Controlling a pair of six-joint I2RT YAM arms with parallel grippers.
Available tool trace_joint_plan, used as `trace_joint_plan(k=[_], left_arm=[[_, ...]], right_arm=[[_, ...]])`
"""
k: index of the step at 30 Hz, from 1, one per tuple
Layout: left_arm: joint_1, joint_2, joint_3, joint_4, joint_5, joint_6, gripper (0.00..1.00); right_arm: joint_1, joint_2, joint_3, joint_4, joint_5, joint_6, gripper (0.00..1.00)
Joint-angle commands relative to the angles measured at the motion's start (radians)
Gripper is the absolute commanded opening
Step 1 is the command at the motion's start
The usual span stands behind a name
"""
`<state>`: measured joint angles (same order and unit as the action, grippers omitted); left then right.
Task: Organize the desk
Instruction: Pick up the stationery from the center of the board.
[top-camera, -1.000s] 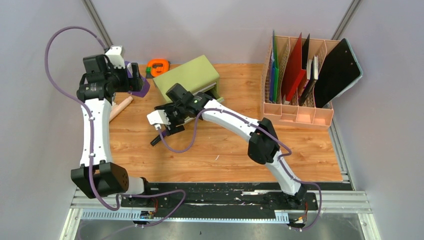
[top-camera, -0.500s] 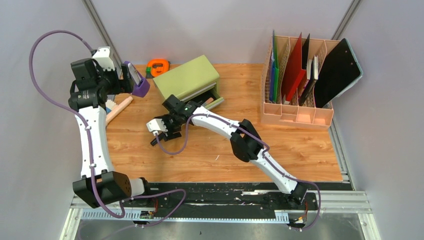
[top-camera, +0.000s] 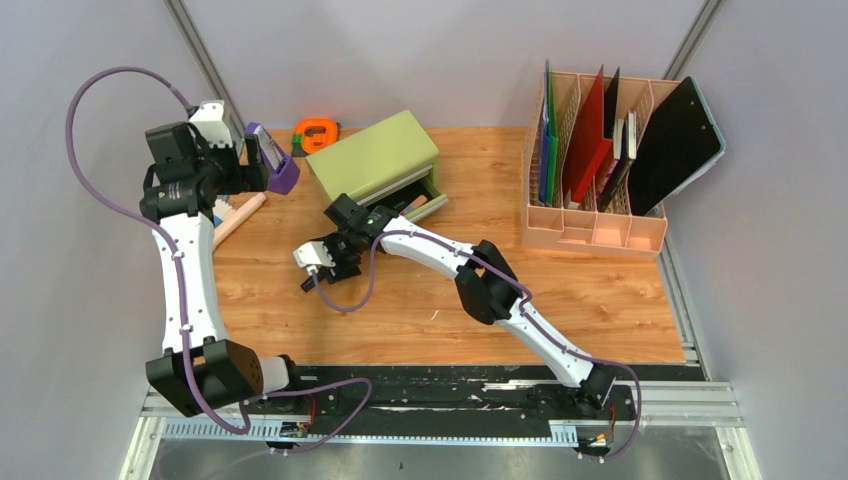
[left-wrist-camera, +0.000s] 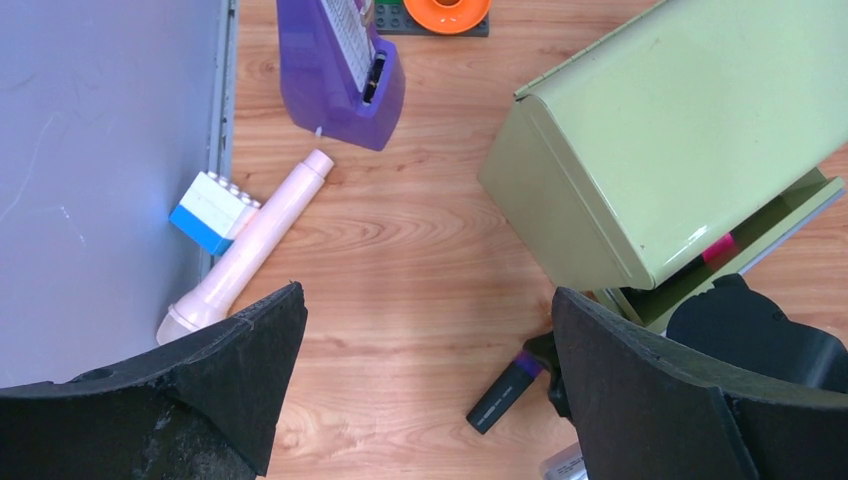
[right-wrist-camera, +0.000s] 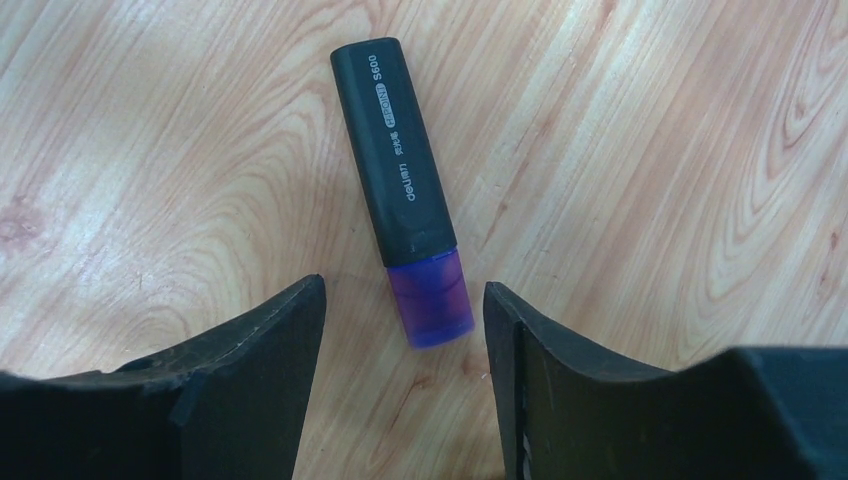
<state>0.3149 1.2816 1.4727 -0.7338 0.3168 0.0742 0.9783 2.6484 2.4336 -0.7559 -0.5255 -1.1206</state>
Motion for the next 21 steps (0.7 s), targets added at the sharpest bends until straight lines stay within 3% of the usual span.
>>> trace_joint_plan(k=[1,21], left_arm=[[0.016,-0.032,-0.011,0.036,0.02,0.018,1.0],[0.033,-0.022,-0.034,0.054,0.039,0.011,1.0]], right_arm=[[-0.006,0.012,0.011,0.005,-0.036,-0.041,0.58],[-0.019,0.023,-0.02,-0.118,-0.034,-0.087,0.35]])
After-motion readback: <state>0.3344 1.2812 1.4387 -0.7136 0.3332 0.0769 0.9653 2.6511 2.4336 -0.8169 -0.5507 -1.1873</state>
